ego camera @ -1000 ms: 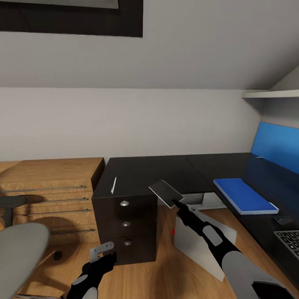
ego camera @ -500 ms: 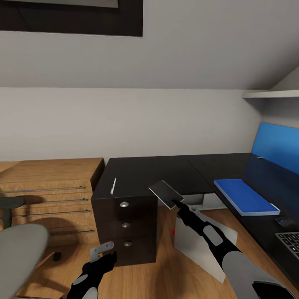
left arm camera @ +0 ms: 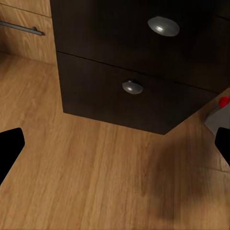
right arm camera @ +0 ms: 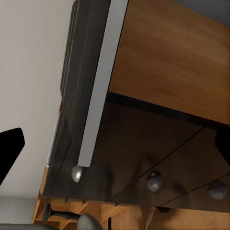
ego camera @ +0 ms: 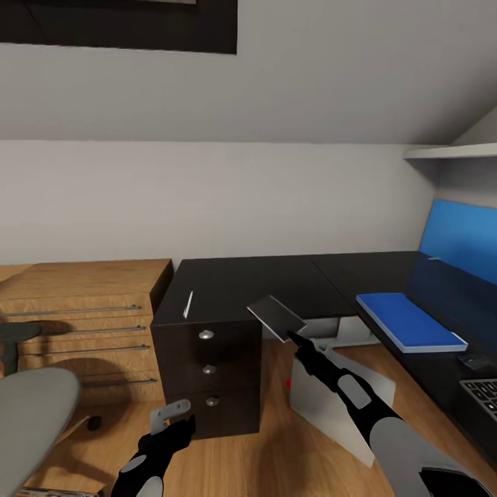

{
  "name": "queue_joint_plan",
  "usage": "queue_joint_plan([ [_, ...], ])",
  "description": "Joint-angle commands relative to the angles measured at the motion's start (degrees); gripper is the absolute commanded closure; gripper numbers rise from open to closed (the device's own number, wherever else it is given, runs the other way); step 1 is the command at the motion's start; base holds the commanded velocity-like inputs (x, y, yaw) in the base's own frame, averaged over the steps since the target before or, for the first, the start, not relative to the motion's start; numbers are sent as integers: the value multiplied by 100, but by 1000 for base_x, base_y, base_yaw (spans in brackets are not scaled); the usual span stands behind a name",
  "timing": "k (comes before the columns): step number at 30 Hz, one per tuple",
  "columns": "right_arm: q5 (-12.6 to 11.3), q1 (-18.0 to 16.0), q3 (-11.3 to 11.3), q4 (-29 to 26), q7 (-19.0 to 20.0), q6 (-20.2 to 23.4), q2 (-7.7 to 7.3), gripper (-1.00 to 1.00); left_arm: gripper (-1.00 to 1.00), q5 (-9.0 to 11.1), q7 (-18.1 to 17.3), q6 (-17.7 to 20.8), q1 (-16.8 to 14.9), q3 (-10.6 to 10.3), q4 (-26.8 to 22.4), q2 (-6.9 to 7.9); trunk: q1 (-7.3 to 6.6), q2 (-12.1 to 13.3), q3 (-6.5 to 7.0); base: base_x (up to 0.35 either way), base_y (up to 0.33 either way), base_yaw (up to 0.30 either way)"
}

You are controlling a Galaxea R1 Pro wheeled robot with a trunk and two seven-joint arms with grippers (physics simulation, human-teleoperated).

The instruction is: In the bedroom, organize the workspace by keeping the computer under the desk, ensuring the monitor is on the desk, placing the keyboard on the desk next to the monitor, placing the mouse on the desk next to the keyboard, moving the folder from the swivel chair onto the desk next to the mouse, stacking the notebook on top of the folder with the pen on top of the notebook, and positioning the swivel chair next to the desk.

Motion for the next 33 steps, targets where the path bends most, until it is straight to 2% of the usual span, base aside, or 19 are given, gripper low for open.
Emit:
queue_joint_plan([
  [1,-45,-4,-23,1,8,51,1,-100,-100,28,43,14,-6,-15,-7,5,22,-45,-24,0,0,0],
  [3,-45,-4,-23,1,8,51,4,-100,-100,26,43,14,-6,-15,-7,4,66,-125,-60,0,0,0],
  [16,-45,-4,-22,1,8,44,7,-100,-100,32,43,9,-6,-12,13,20,66,-125,-60,1,0,0],
  [33,-45,-4,-22,1,8,42,8,-100,-100,33,34,7,-6,-12,42,18,66,-125,-60,144,9,0],
])
